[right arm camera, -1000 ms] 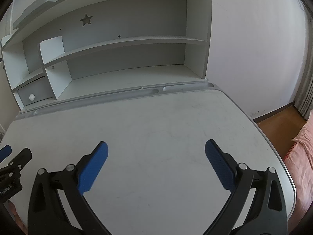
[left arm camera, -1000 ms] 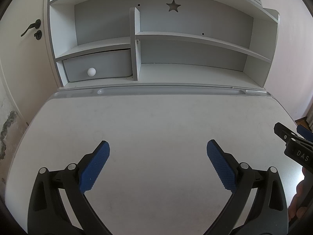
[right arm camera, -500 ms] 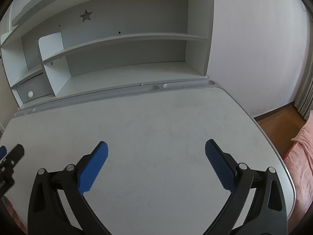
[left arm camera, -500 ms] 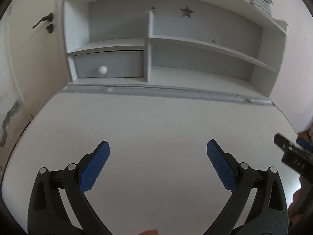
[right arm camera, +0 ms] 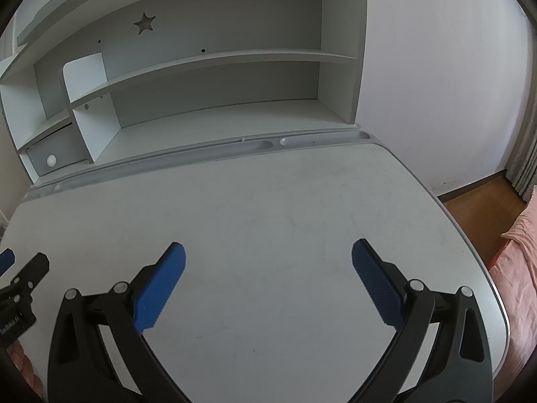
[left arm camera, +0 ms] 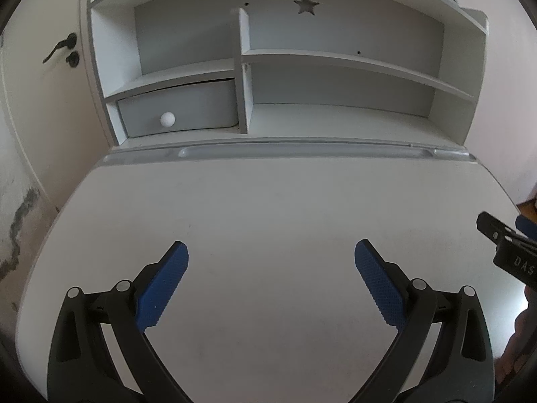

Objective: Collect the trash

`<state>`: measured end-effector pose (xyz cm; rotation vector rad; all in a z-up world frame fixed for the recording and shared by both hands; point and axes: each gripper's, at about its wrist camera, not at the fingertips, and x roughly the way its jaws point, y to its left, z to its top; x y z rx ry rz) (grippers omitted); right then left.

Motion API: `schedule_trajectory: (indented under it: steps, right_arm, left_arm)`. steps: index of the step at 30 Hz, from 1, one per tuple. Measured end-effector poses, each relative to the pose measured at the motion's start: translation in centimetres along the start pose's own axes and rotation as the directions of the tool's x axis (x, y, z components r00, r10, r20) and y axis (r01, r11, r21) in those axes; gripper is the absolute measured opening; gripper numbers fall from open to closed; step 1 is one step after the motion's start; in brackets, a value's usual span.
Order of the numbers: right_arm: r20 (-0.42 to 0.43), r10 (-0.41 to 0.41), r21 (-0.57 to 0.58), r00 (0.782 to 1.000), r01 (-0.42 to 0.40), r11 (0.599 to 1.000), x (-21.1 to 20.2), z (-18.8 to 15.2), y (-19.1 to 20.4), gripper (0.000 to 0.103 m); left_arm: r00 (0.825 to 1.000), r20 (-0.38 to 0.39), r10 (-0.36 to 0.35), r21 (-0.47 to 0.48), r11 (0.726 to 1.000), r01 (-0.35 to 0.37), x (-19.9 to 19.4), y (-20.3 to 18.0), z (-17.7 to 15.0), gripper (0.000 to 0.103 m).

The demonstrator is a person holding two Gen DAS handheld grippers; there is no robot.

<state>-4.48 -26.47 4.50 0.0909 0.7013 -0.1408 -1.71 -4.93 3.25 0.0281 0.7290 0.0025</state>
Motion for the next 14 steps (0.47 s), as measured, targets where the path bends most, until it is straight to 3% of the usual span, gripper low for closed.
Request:
schedule_trajectory:
  steps: [6, 14]
  right_arm:
    - [-0.022, 0.015, -0.01, 1.0, -0.015, 1.0, 0.2, -0.1, 0.2, 0.096]
    - [-0.126, -0.036, -0.145, 0.991, 0.018, 0.989, 2.3, -0.1, 1.8, 0.096]
  left_arm:
    - [1.0, 0.014, -0.012, -0.005, 1.0, 0.012, -0.5, -0.7, 0.4, 0.096]
    - [0.995, -0.092, -0.035, 0.017, 0.999, 0.036, 2.1, -1.6, 0.3, 0.096]
